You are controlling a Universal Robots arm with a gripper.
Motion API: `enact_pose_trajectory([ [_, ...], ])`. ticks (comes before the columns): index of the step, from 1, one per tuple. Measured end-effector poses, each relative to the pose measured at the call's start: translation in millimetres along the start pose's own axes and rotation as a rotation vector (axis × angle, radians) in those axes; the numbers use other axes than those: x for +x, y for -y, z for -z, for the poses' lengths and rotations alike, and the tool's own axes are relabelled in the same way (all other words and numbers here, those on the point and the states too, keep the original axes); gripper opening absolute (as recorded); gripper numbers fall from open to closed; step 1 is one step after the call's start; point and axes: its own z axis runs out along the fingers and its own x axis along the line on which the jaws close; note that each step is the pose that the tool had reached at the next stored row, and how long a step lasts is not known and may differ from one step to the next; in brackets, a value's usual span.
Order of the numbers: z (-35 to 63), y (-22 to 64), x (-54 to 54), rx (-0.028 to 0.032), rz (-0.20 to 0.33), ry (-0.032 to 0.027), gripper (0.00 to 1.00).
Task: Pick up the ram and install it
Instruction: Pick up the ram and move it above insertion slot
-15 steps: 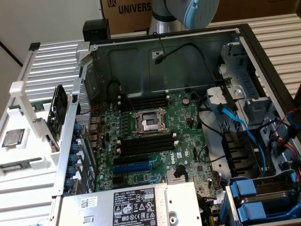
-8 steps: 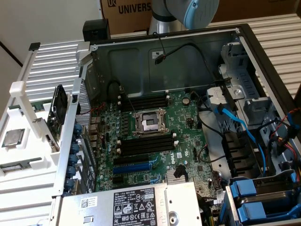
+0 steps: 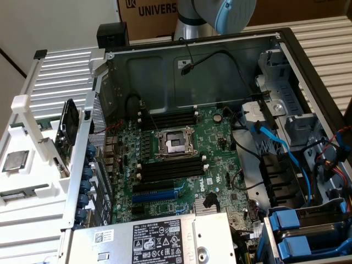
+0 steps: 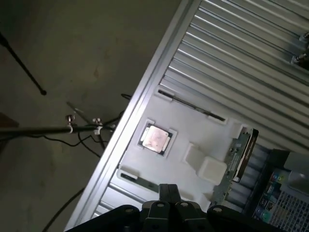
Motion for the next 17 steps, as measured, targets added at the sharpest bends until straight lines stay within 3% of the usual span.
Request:
enact_pose_trajectory([
  [3, 0.0, 1.0, -1.9, -0.001, 0.038, -0.0018, 0.11],
  [4, -0.1, 1.6, -3.3, -0.002, 0.082, -0.0039, 0.11],
  [17, -0.1, 1.9, -3.8, -0.0064, 0.315, -0.0157, 0.11],
])
